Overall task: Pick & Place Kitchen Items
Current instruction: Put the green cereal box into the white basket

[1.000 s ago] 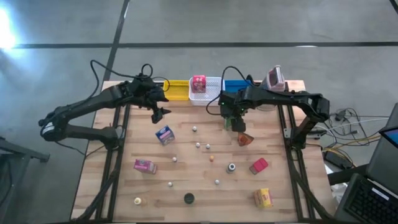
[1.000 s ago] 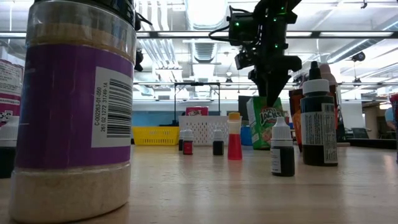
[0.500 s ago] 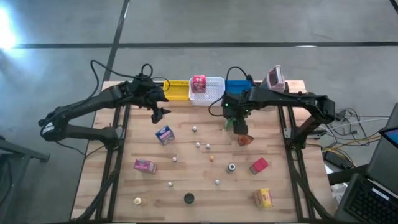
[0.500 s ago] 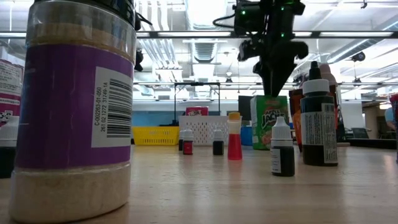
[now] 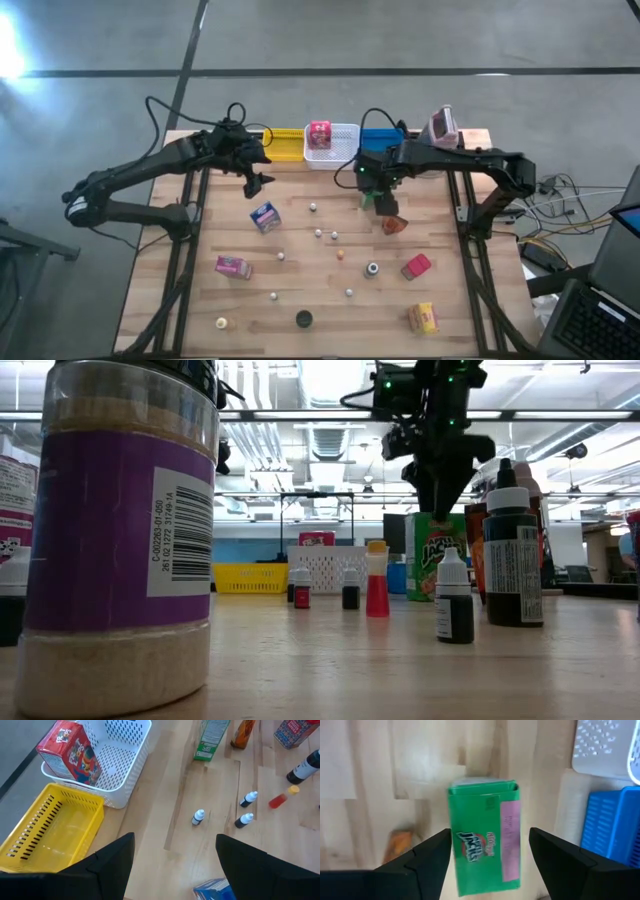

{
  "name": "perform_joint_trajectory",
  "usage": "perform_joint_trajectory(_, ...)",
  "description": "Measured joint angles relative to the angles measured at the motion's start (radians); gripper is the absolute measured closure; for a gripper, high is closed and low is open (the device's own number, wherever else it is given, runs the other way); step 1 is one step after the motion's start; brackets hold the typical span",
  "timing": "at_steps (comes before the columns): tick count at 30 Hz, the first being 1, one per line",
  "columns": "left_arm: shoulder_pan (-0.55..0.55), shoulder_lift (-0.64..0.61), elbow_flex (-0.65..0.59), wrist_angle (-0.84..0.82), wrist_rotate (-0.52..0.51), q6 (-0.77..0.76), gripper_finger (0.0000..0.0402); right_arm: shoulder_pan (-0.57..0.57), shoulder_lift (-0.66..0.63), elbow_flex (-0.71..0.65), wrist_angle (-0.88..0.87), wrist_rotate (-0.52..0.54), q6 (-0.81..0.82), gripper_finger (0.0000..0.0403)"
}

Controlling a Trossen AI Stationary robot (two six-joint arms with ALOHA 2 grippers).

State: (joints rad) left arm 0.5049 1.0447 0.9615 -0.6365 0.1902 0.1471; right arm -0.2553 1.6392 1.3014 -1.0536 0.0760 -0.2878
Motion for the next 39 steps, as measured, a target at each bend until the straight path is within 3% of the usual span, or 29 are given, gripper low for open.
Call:
perform_joint_trajectory(6, 0.0, 0.0, 0.0, 0.0, 0.0, -0.002, 0.0117, -0.002, 0.022, -0.001, 0.011, 0.017, -0.006, 0.0136)
perform_joint_trajectory(20, 0.0, 0.0, 0.0, -0.003, 0.0, -0.002, 0.0117, -0.014, 0.113, -0.006, 0.011, -0.035, -0.008, 0.0184)
perform_joint_trajectory(31, 0.0, 0.0, 0.0, -0.01, 0.0, -0.002, 0.0117, -0.021, 0.082, 0.021, 0.006, -0.032, -0.005, 0.025)
perform_joint_trajectory(39, 0.0, 0.0, 0.0, -0.011, 0.0, -0.003, 0.0117, -0.026, 0.07, 0.119, -0.072, -0.031, -0.031, 0.0283)
